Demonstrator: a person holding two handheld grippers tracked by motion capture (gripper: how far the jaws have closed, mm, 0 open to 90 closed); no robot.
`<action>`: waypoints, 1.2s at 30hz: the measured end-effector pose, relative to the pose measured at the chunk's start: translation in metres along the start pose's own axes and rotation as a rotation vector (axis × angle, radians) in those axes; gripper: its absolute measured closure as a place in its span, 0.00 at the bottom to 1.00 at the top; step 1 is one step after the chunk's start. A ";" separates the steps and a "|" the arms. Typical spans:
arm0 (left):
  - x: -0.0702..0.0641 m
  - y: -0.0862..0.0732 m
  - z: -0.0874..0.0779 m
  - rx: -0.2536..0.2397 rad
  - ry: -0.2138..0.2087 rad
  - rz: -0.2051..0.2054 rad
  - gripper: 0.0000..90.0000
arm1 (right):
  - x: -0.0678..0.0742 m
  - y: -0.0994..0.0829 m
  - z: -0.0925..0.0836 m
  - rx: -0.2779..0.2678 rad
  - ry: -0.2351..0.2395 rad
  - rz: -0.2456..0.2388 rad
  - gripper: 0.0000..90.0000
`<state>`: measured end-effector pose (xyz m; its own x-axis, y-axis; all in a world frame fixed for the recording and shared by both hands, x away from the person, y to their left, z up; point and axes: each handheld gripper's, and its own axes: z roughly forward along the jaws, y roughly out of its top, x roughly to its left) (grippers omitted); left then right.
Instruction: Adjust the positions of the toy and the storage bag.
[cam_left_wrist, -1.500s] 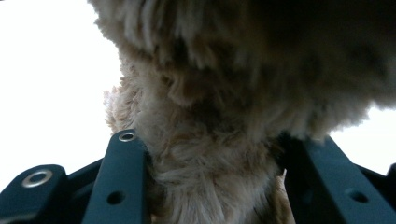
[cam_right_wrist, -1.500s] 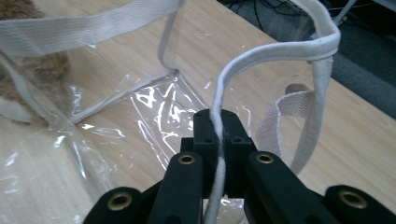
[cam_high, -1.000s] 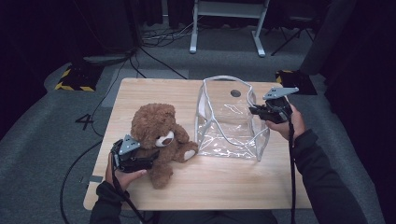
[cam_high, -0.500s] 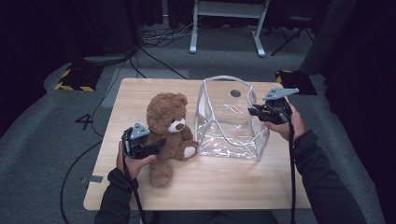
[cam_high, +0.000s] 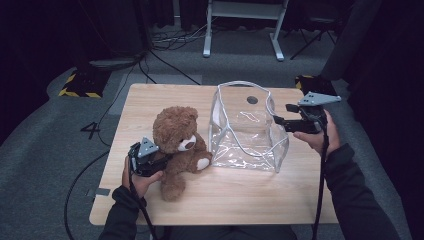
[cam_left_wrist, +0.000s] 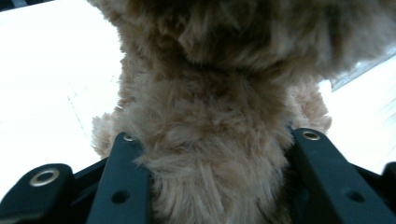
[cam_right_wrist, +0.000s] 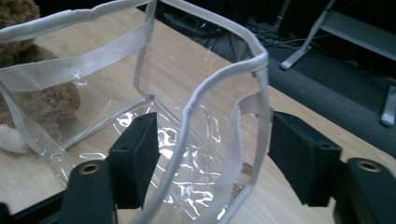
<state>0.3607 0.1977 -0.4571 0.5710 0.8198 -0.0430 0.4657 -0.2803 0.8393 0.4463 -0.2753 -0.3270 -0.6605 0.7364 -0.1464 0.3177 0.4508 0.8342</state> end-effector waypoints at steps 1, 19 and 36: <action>0.000 0.000 0.000 0.000 -0.001 -0.001 0.66 | -0.001 -0.001 -0.004 -0.005 -0.010 0.005 0.32; 0.001 -0.005 -0.002 -0.010 -0.010 -0.010 0.65 | -0.025 -0.060 -0.035 0.025 -0.089 0.051 0.28; -0.002 -0.007 -0.004 -0.010 -0.003 0.012 0.65 | -0.016 -0.161 -0.002 0.171 -0.009 0.048 0.26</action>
<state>0.3538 0.2003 -0.4612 0.5785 0.8149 -0.0350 0.4521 -0.2847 0.8453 0.4041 -0.3611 -0.4581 -0.6360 0.7632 -0.1140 0.4600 0.4935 0.7381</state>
